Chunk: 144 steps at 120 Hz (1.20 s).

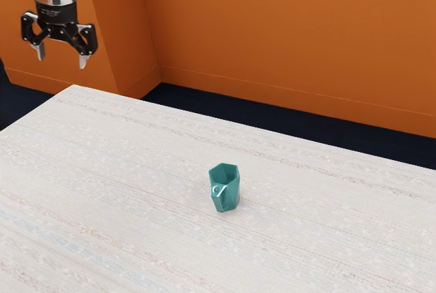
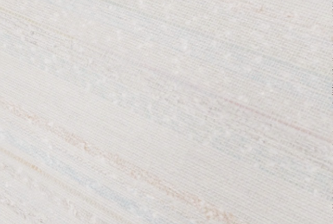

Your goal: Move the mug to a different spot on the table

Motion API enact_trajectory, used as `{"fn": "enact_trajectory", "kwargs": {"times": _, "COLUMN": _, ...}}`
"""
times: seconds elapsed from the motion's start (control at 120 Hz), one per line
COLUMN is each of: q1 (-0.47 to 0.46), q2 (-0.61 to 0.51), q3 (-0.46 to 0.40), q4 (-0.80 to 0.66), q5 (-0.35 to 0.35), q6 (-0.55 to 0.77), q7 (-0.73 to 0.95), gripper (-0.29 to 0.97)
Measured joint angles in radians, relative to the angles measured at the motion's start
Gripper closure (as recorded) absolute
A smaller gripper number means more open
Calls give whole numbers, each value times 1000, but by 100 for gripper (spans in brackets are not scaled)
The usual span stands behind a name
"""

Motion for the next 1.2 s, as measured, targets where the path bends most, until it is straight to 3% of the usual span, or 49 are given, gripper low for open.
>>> {"fn": "enact_trajectory", "kwargs": {"times": 0.158, "q1": -11, "q2": -2, "q3": -27, "q4": -7, "q5": 6, "q6": 5, "q7": 0, "gripper": 0}}
{"fn": "enact_trajectory", "kwargs": {"times": 0.292, "q1": -104, "q2": 38, "q3": -41, "q4": -53, "q5": -13, "q6": 53, "q7": -10, "gripper": 0}}
{"fn": "enact_trajectory", "kwargs": {"times": 0.508, "q1": -242, "q2": 140, "q3": -51, "q4": -216, "q5": -102, "q6": 247, "q7": -75, "gripper": 0}}
{"fn": "enact_trajectory", "kwargs": {"times": 0.733, "q1": -136, "q2": 212, "q3": -52, "q4": -325, "q5": -153, "q6": 411, "q7": -128, "gripper": 0}}
{"fn": "enact_trajectory", "kwargs": {"times": 1.2, "q1": -211, "q2": 324, "q3": -74, "q4": -334, "q5": -177, "q6": 603, "q7": -137, "gripper": 0}}
